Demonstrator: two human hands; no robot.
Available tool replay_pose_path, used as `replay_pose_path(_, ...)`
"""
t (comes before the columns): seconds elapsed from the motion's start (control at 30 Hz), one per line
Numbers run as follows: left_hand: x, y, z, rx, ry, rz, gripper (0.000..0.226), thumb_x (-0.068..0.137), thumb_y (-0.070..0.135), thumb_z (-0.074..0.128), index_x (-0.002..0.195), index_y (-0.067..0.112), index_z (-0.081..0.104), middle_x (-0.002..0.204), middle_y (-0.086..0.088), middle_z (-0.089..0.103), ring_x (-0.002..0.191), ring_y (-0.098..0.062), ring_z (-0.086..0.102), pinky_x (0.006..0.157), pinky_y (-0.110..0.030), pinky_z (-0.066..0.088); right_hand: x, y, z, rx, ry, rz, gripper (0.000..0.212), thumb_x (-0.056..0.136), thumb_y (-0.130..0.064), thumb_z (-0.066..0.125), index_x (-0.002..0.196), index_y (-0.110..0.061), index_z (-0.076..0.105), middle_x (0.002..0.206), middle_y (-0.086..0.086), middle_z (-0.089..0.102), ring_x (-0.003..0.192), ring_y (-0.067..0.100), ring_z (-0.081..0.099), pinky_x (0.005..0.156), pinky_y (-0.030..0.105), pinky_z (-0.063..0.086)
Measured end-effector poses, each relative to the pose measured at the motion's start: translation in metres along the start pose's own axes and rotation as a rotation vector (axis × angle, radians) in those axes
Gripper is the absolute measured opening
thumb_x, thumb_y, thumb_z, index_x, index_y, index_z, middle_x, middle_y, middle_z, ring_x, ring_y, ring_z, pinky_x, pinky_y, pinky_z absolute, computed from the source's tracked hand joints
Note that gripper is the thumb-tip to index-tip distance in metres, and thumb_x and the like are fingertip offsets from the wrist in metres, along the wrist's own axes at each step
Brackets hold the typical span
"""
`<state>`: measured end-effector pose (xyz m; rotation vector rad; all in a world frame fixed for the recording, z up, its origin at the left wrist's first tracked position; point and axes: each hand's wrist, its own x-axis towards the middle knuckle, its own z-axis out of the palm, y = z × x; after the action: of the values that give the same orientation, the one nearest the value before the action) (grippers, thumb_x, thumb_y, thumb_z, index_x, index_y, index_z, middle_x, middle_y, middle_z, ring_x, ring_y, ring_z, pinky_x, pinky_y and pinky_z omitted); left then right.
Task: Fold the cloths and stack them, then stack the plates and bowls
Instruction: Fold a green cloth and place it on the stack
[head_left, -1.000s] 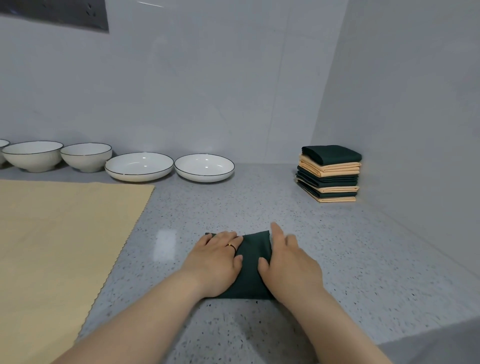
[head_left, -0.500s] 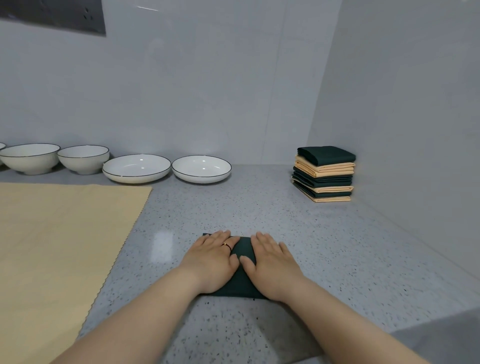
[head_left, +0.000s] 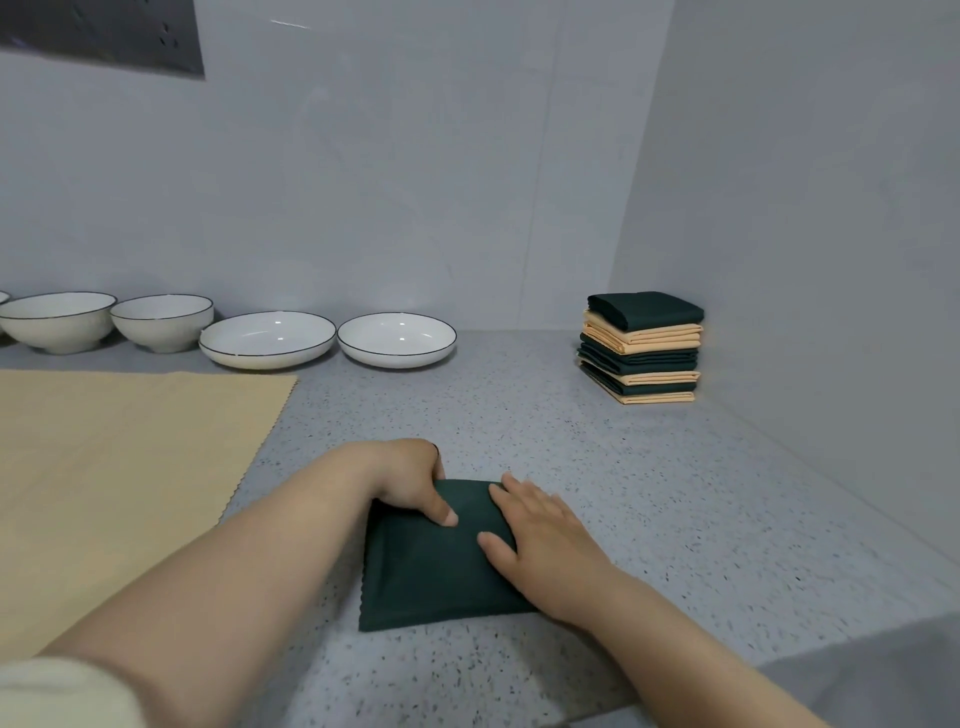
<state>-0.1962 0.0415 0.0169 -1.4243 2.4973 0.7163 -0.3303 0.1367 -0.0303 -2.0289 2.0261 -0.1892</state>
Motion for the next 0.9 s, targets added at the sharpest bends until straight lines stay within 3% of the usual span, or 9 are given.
replay_pose_path(0.13, 0.001, -0.004, -0.001, -0.073, -0.059, 0.004, 0.042, 0.079, 0.03, 0.07, 0.114, 0.009, 0.061, 0.108, -0.003, 0.066, 0.099, -0.02, 0.062, 0.09, -0.029, 0.051, -0.002, 0.002, -0.002, 0.064, 0.007, -0.036, 0.061, 0.097, -0.039, 0.034, 0.148, -0.021, 0.006, 0.157, -0.002, -0.002, 0.145, 0.014, -0.002, 0.117, 0.029, -0.003)
replay_pose_path(0.27, -0.008, -0.001, -0.001, -0.153, 0.01, 0.118, 0.015, 0.078, 0.023, 0.072, 0.081, 0.017, 0.058, 0.078, 0.006, 0.06, 0.072, -0.01, 0.058, 0.068, -0.023, 0.05, -0.008, 0.004, -0.018, 0.393, 0.039, 0.014, 0.083, 0.091, -0.032, 0.053, 0.148, -0.018, -0.006, 0.157, -0.002, -0.008, 0.145, 0.013, -0.002, 0.116, 0.026, 0.006)
replay_pose_path(0.33, -0.015, 0.005, -0.008, -0.179, 0.038, 0.192, 0.021, 0.078, 0.021, 0.072, 0.07, 0.023, 0.052, 0.071, 0.009, 0.057, 0.064, -0.006, 0.054, 0.06, -0.019, 0.045, -0.009, 0.008, -0.038, 0.657, 0.012, 0.055, 0.082, 0.089, -0.026, 0.058, 0.148, -0.016, 0.003, 0.154, 0.003, 0.017, 0.141, 0.014, 0.019, 0.111, 0.023, 0.021)
replay_pose_path(0.4, -0.023, 0.016, -0.017, -0.159, 0.071, 0.261, 0.024, 0.077, 0.022, 0.073, 0.068, 0.025, 0.05, 0.068, 0.01, 0.055, 0.062, -0.005, 0.053, 0.056, -0.016, 0.043, -0.009, 0.014, -0.06, 0.857, -0.066, 0.073, 0.06, 0.089, -0.023, 0.058, 0.141, -0.013, 0.03, 0.129, 0.004, 0.049, 0.12, 0.016, 0.048, 0.102, 0.025, 0.038)
replay_pose_path(0.47, -0.028, 0.027, -0.025, -0.118, 0.124, 0.317, 0.026, 0.076, 0.023, 0.073, 0.067, 0.026, 0.049, 0.066, 0.011, 0.053, 0.059, -0.003, 0.05, 0.051, -0.012, 0.039, -0.01, 0.016, -0.077, 0.812, -0.126, 0.019, 0.023, 0.089, -0.022, 0.057, 0.111, -0.016, 0.058, 0.104, 0.004, 0.06, 0.1, 0.018, 0.057, 0.097, 0.037, 0.045)
replay_pose_path(0.53, -0.03, 0.036, -0.032, -0.098, 0.202, 0.342, 0.027, 0.076, 0.024, 0.074, 0.067, 0.025, 0.048, 0.065, 0.011, 0.052, 0.058, -0.002, 0.049, 0.048, -0.009, 0.037, -0.008, 0.018, -0.09, 0.76, -0.126, -0.018, 0.006, 0.09, -0.019, 0.056, 0.087, -0.02, 0.06, 0.092, 0.006, 0.062, 0.089, 0.019, 0.057, 0.085, 0.037, 0.048)
replay_pose_path(0.67, -0.018, 0.042, -0.041, -0.348, 0.393, 0.296, 0.025, 0.072, 0.024, 0.076, 0.078, 0.028, 0.052, 0.082, 0.011, 0.058, 0.076, -0.008, 0.055, 0.066, -0.018, 0.044, -0.003, 0.03, -0.111, 0.788, 0.037, -0.029, 0.007, 0.09, -0.013, 0.054, 0.086, -0.012, 0.06, 0.085, 0.009, 0.06, 0.078, 0.019, 0.056, 0.06, 0.025, 0.044)
replay_pose_path(0.77, 0.004, 0.041, -0.037, -0.796, 0.528, 0.24, 0.053, 0.069, 0.025, 0.079, 0.112, 0.026, 0.049, 0.111, 0.009, 0.054, 0.103, -0.013, 0.054, 0.082, -0.022, 0.044, 0.005, 0.053, -0.118, 0.919, 0.256, 0.019, 0.009, 0.09, -0.01, 0.055, 0.084, -0.013, 0.06, 0.075, 0.004, 0.06, 0.058, 0.008, 0.057, 0.045, 0.018, 0.041)
replay_pose_path(0.9, 0.032, 0.055, -0.013, -1.31, 0.338, 0.127, 0.063, 0.086, 0.028, 0.061, 0.14, 0.019, 0.031, 0.123, 0.001, 0.052, 0.103, -0.02, 0.058, 0.088, -0.032, 0.045, 0.019, 0.086, -0.127, 1.201, 0.487, 0.132, 0.009, 0.091, -0.01, 0.053, 0.087, -0.015, 0.06, 0.075, 0.004, 0.06, 0.048, 0.006, 0.057, 0.038, 0.016, 0.04)
